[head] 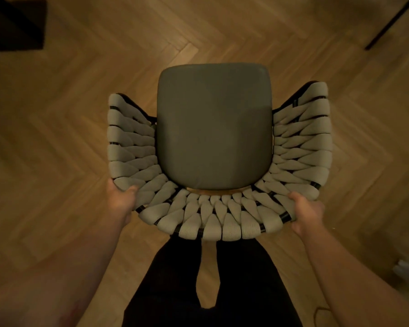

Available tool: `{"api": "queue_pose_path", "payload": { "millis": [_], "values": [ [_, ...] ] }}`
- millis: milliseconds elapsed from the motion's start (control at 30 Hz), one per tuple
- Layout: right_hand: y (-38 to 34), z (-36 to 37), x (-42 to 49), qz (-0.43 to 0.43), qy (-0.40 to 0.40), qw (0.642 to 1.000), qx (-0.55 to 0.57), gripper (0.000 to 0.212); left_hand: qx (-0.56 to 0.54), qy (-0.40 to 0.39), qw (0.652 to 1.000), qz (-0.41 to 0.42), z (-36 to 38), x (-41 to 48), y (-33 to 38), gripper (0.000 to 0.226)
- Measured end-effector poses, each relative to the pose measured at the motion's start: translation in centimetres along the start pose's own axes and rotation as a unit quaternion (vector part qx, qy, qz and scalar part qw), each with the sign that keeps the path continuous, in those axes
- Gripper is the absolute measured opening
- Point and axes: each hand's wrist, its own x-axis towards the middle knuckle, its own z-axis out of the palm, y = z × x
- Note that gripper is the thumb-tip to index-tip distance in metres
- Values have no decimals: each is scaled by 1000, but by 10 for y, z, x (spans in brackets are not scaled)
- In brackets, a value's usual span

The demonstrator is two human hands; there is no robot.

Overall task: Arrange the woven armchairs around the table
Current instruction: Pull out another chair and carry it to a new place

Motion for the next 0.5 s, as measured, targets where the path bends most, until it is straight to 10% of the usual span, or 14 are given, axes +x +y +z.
{"api": "queue_pose_path", "payload": {
  "millis": [400,500],
  "values": [
    [-18,35,20,-18,-39,994,-105,70,-80,87,990,-71,-31,-18,-71,72],
    [-26,52,14,-24,-65,987,-142,52,-73,110,986,-101,-38,-20,-84,79]
  ]
}}
